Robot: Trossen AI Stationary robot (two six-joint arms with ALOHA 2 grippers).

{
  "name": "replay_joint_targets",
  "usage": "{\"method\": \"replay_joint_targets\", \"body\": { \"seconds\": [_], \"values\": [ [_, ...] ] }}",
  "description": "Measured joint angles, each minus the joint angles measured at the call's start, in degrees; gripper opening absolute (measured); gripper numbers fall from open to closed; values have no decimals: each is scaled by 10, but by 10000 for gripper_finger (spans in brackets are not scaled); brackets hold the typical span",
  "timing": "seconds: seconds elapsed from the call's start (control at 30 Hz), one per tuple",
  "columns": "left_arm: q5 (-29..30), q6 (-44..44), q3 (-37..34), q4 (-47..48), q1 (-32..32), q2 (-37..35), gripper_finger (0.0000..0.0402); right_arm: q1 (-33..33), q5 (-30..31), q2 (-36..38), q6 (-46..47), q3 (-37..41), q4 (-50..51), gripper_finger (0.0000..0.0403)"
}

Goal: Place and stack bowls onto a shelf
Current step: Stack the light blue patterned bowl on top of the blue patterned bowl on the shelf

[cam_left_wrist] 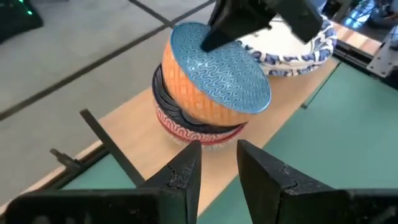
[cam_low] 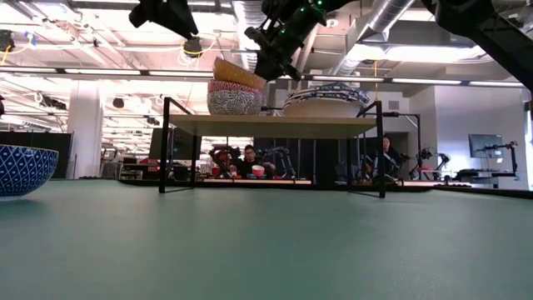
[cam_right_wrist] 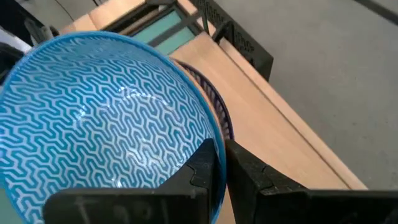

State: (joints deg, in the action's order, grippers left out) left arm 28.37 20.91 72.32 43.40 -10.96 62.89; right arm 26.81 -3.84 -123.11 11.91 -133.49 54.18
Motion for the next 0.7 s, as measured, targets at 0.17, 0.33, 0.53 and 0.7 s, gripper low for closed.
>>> {"method": "replay_joint_targets", "body": {
  "seconds": [0.17, 0.33, 0.53, 0.7],
  "values": [
    [-16, 21, 0, 8, 0, 0, 87, -5, 6, -1, 9, 0, -14, 77],
    [-23, 38, 0, 39, 0, -12, 87, -5, 9, 0, 23, 0, -27, 128],
    [-26, 68, 0, 89, 0, -44, 87, -2, 11, 0, 33, 0, -28, 197],
    [-5, 103, 0, 160, 0, -69, 87, -1, 16, 0, 42, 0, -40, 212]
  ]
}}
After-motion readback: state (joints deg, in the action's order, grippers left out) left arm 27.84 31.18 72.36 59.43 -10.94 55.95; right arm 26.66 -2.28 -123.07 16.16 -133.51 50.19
